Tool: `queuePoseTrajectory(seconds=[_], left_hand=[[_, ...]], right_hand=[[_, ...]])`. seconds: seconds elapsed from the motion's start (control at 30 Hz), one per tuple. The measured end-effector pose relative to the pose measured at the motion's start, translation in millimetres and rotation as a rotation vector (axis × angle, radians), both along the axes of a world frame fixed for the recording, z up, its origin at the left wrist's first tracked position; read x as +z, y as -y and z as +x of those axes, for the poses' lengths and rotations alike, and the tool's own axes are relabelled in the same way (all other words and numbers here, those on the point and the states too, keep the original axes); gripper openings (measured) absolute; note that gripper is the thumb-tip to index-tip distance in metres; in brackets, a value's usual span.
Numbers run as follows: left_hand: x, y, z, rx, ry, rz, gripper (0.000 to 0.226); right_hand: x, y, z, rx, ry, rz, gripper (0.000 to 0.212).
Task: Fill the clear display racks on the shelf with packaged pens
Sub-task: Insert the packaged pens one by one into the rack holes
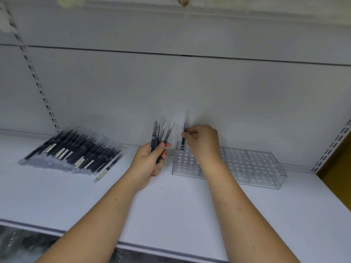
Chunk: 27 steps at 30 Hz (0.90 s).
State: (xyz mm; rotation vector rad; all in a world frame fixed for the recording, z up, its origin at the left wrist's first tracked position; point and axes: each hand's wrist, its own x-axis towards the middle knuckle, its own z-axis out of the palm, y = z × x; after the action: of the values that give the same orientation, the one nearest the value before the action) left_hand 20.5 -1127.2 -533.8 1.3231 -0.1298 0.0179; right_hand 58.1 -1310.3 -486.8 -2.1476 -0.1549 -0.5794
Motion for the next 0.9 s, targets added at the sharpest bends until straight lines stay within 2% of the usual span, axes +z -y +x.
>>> queuePoseTrajectory(seconds=[0.2, 0.27, 0.4, 0.53, 0.67, 0.9], left_hand=[[1, 0, -2, 0.005, -0.007, 0.007, 0.022], [1, 1, -2, 0.006, -0.008, 0.01, 0.022], [3, 0, -5, 0.013, 0.008, 0.036, 0.024], [7, 1, -9, 0.022, 0.063, 0.06, 0.025], [10, 4, -13, 0.021, 0.105, 0.092, 0.028], [11, 3, -15, -0.026, 0.127, 0.131, 0.045]], right_hand=[[-3, 0, 3, -0.027, -0.049, -0.061, 0.012], [-2, 3, -2, -0.018, -0.052, -0.021, 0.014], [1, 9, -22, -0.006, 0.067, 0.108, 0.012], [2, 8, -39, 0.155, 0.022, 0.234, 0.011], [4, -1, -49, 0.317, -0.029, 0.242, 0.008], [4, -6, -52, 0.354, -0.01, 0.178, 0.013]])
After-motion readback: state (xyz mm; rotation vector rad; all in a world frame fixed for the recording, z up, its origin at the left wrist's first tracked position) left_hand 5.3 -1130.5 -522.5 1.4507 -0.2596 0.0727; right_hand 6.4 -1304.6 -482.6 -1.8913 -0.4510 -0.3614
